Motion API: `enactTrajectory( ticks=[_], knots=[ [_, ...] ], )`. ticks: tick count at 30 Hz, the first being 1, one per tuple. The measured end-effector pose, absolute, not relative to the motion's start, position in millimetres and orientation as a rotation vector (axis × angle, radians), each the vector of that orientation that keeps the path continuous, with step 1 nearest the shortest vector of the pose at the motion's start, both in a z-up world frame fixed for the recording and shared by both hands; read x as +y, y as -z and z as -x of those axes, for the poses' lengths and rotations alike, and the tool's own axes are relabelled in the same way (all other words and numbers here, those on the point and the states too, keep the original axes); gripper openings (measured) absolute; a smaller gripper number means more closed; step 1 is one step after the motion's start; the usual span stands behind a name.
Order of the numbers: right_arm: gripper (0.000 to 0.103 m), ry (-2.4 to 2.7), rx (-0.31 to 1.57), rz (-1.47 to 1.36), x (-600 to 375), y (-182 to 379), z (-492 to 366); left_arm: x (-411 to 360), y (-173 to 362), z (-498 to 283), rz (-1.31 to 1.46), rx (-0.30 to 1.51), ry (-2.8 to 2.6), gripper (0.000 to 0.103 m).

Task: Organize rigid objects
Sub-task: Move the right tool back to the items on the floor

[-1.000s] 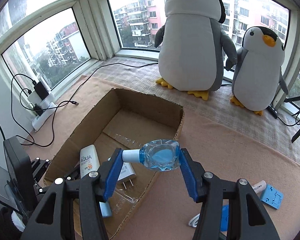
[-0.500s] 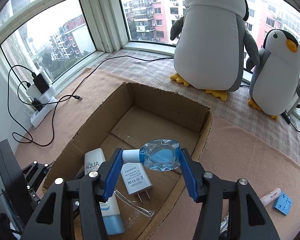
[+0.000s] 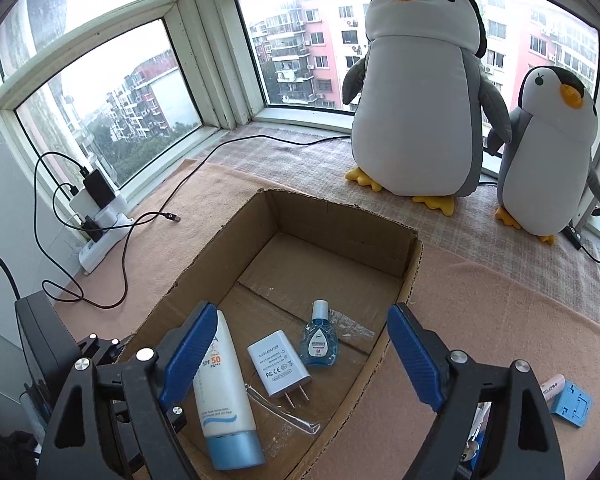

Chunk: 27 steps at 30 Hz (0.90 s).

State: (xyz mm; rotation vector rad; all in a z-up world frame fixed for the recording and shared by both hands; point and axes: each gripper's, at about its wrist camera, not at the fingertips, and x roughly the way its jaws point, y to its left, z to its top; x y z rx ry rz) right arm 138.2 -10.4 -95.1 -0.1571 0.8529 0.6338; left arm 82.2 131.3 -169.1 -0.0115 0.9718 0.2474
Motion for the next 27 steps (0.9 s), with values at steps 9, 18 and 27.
enactTrajectory(
  ticks=[9,18,27],
  knots=[
    [0.084,-0.643,0.844,0.138,-55,83,-127,131,169,-83,0.01,0.972,-0.247,0.049],
    [0.084,-0.469,0.867,0.163,-127,83,-125,131,169,-83,0.01,0.972,-0.248,0.049],
    [0.084,-0.351,0.954,0.149,-181,114,-132,132,169,-84,0.009,0.972,-0.248,0.049]
  ],
)
